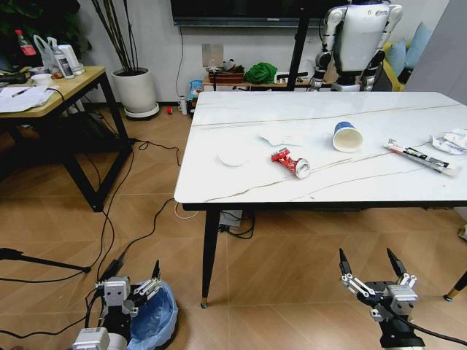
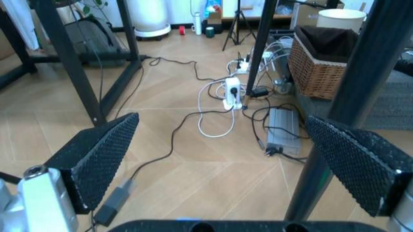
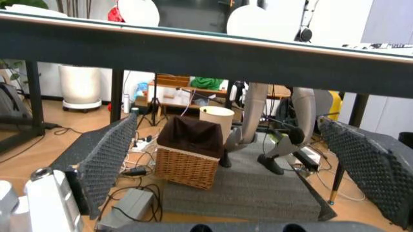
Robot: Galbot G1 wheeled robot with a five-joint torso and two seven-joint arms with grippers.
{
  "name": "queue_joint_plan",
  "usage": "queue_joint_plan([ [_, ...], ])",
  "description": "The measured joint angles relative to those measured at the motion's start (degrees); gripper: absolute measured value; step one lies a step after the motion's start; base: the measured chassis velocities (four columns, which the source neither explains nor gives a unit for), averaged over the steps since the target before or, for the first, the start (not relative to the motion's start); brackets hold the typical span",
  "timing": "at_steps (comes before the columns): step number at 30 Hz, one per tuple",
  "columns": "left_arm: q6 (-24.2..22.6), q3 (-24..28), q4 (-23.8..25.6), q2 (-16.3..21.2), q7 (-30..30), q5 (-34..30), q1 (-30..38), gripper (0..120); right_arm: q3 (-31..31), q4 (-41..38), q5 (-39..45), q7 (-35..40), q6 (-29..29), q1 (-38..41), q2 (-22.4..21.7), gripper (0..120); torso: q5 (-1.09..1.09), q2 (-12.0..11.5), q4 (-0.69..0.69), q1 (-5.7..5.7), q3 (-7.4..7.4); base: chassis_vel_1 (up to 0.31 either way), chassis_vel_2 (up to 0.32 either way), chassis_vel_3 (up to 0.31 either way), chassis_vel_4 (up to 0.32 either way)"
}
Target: Pick up the trash bin and place the trash from the table into it.
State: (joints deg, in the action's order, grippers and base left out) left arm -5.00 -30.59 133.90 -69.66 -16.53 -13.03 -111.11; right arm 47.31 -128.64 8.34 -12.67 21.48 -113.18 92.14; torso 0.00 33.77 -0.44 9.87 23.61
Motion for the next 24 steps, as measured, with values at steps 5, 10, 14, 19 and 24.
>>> queue_joint_plan([
  [5, 0.01, -0.01, 0.0, -0.03, -0.01, -0.01, 0.0, 100, 0.01, 0.0, 0.0, 0.0, 0.01, 0.02, 0.0, 100, 0.0, -1.26, 0.0, -0.51, -0.74, 0.0, 0.0, 0.0, 0.0],
  [10, 0.01, -0.03, 0.01, -0.05, -0.01, -0.02, -0.03, 100, 0.03, 0.0, 0.0, 0.0, 0.03, 0.02, 0.0, 100, 0.0, -2.43, 0.0, -1.0, -1.41, 0.0, 0.0, 0.0, 0.0],
  [14, 0.01, -0.04, 0.01, -0.07, -0.02, -0.01, -0.07, 100, 0.03, 0.03, 0.0, -0.01, 0.06, 0.02, 0.0, 100, 0.0, -3.32, 0.0, -1.37, -1.95, 0.0, 0.0, 0.0, 0.0],
  [19, 0.01, -0.05, 0.04, -0.09, -0.02, -0.02, -0.08, 100, 0.03, 0.04, -0.01, -0.02, 0.1, 0.01, 0.0, 100, 0.0, -4.62, 0.0, -1.87, -2.75, 0.0, 0.0, 0.0, 0.0],
  [24, 0.01, -0.06, 0.05, -0.09, -0.02, -0.02, -0.08, 100, 0.02, 0.04, -0.04, -0.03, 0.1, -0.03, 0.0, 100, 0.0, -5.83, 0.0, -2.29, -3.54, 0.0, 0.0, 0.0, 0.0],
])
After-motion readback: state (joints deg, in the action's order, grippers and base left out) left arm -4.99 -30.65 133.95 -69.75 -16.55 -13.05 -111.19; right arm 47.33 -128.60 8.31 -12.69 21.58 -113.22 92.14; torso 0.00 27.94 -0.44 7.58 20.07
